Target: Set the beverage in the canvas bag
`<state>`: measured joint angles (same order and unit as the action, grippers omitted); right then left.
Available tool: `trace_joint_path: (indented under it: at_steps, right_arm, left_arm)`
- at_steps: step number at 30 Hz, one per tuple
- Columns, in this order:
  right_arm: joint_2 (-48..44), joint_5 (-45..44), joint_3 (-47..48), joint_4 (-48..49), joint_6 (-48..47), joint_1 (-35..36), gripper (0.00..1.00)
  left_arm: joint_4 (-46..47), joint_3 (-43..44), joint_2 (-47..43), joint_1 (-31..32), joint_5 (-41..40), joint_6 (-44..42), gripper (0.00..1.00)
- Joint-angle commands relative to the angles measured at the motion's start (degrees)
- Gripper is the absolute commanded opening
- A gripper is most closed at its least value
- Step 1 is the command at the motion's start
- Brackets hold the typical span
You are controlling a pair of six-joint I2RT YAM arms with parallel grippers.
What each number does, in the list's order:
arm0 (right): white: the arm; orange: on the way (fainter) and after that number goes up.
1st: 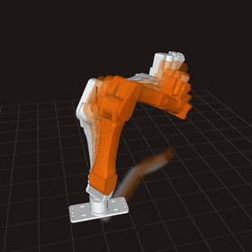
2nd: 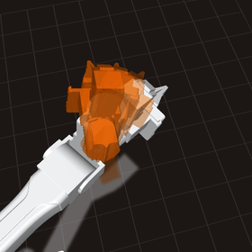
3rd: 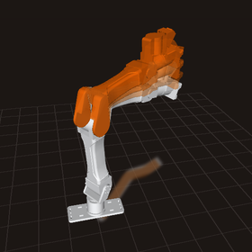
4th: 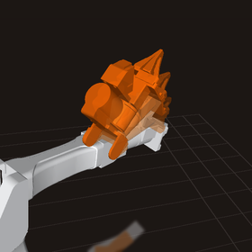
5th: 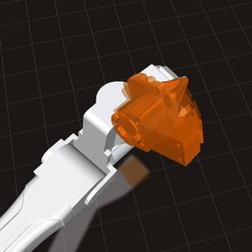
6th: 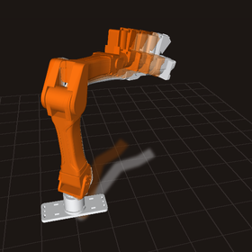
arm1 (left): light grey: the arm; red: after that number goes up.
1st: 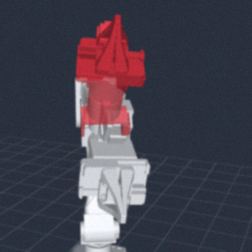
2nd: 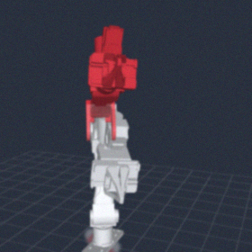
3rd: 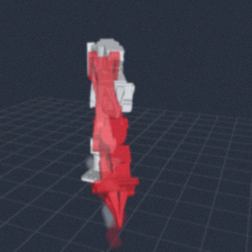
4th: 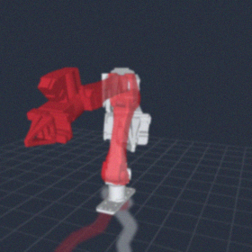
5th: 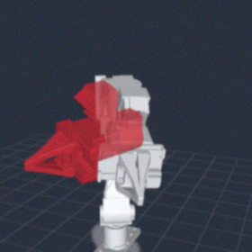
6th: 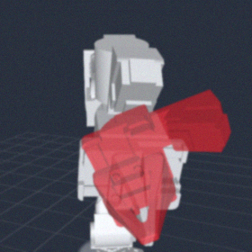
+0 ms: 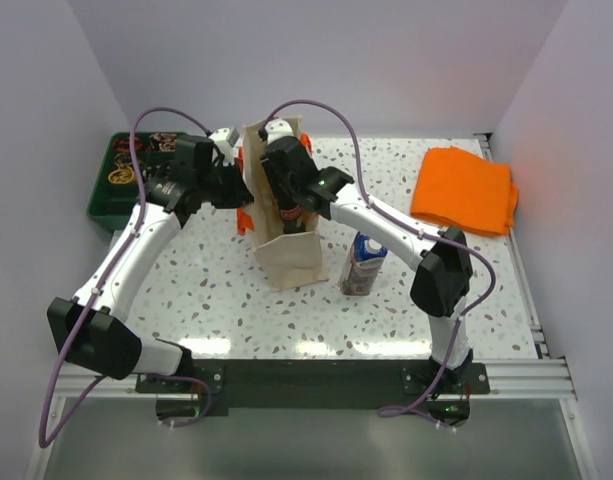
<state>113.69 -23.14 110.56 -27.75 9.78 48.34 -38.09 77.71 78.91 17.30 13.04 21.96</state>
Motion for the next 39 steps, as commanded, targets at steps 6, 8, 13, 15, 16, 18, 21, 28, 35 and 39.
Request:
trace_joint_path:
  at_steps: [6,8,13,15,16,18,21,28,35,39]
  right_arm:
    - [-11.3,-6.5,-3.7,20.3,-2.3,0.6,0.0]
    - [-11.4,-6.6,-4.0,20.6,-2.3,0.6,0.0]
    - [-12.8,-6.7,-7.5,24.1,-2.4,0.8,0.0]
    - [-13.0,-6.7,-9.2,26.0,-2.3,0.8,0.0]
    - [-13.0,-6.7,-9.4,26.3,-2.2,0.8,0.0]
    - [-13.0,-6.6,-10.5,27.5,-2.1,0.8,0.0]
    - [-13.0,-6.3,-12.2,30.1,-1.9,0.8,0.0]
    - [-13.5,-6.1,-15.9,35.2,-0.4,0.7,0.0]
    - [-14.1,-6.5,-19.2,38.7,0.4,0.8,0.0]
    - [-14.2,-6.7,-20.3,40.1,0.9,0.8,0.0]
  left_arm:
    - [0.9,3.0,-0.4,0.9,1.8,1.0,0.01]
    - [1.0,2.9,-0.5,0.9,1.8,1.1,0.01]
    - [0.9,2.8,-0.5,1.0,1.6,0.9,0.01]
    - [1.0,2.7,-0.5,1.0,1.6,0.9,0.01]
    - [1.0,2.7,-0.5,1.0,1.6,1.0,0.01]
    - [1.0,2.7,-0.5,0.9,1.6,1.0,0.01]
    - [1.0,2.6,-0.4,0.9,1.6,1.1,0.01]
    - [0.7,2.4,-0.5,1.1,1.3,0.8,0.01]
    - [0.9,1.9,-0.8,1.0,1.2,0.9,0.01]
    - [0.9,1.9,-0.8,1.1,1.1,0.7,0.01]
